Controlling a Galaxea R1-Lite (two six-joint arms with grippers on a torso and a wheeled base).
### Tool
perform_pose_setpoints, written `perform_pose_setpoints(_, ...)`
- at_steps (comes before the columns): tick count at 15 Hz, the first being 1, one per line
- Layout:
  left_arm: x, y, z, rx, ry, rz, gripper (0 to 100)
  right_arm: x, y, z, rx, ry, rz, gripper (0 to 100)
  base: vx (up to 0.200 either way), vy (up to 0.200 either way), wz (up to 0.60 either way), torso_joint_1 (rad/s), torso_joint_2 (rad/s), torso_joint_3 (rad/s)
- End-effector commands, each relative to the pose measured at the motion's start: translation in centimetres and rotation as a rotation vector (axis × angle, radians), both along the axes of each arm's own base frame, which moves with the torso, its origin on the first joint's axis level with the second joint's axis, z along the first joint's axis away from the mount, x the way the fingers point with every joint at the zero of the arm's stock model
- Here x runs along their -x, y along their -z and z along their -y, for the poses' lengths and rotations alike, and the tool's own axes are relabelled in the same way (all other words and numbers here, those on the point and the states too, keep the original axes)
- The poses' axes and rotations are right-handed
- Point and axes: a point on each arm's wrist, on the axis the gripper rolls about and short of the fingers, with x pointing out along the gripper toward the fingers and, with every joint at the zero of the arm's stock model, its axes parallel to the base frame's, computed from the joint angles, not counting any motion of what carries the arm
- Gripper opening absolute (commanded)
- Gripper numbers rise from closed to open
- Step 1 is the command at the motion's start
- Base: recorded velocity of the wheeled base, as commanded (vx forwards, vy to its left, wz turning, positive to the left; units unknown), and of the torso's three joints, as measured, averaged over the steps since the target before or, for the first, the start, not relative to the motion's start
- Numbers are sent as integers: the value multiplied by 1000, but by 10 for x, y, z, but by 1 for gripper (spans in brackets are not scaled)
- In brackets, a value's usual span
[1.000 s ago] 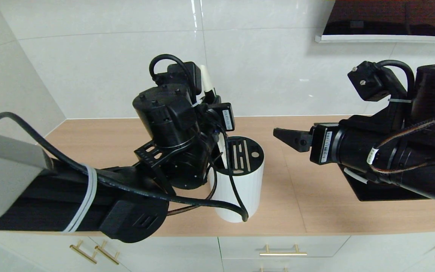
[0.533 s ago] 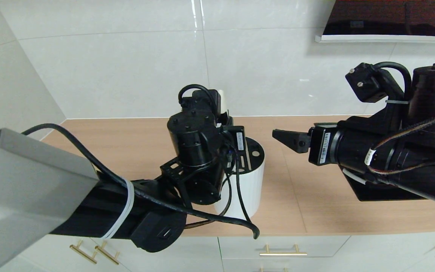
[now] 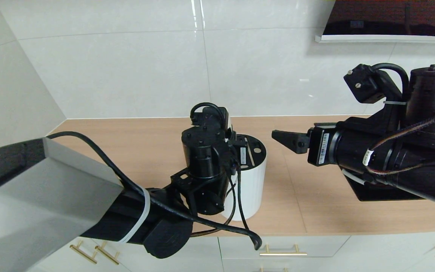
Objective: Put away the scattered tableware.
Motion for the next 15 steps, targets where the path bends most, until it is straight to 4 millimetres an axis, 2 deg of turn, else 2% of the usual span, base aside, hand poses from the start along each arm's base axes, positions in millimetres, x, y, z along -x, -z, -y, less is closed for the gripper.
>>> perform_pose_setpoints(1,0,2,1,-4,1,-4,0,0,0,0,1,-1,-1,100,0,0,0,0,0,0)
perform_pose_setpoints(2,1,2,2,-3,4,-3,0,0,0,0,1,-1,-1,100,0,0,0,0,0,0)
perform_pose_setpoints(3,1,2,2,-3,4,-3,100,0,0,0,1,-1,-1,100,0,0,0,0,0,0)
perform_pose_setpoints(11,8,-16,-2,39,9,55,100,-1,1,-1,3,1,-3,100,0,0,0,0,0,0)
perform_pose_setpoints(15,45,-98,-40,175,18,265,100,-1,-2,3,-4,12,4,100,0,0,0,0,0,0)
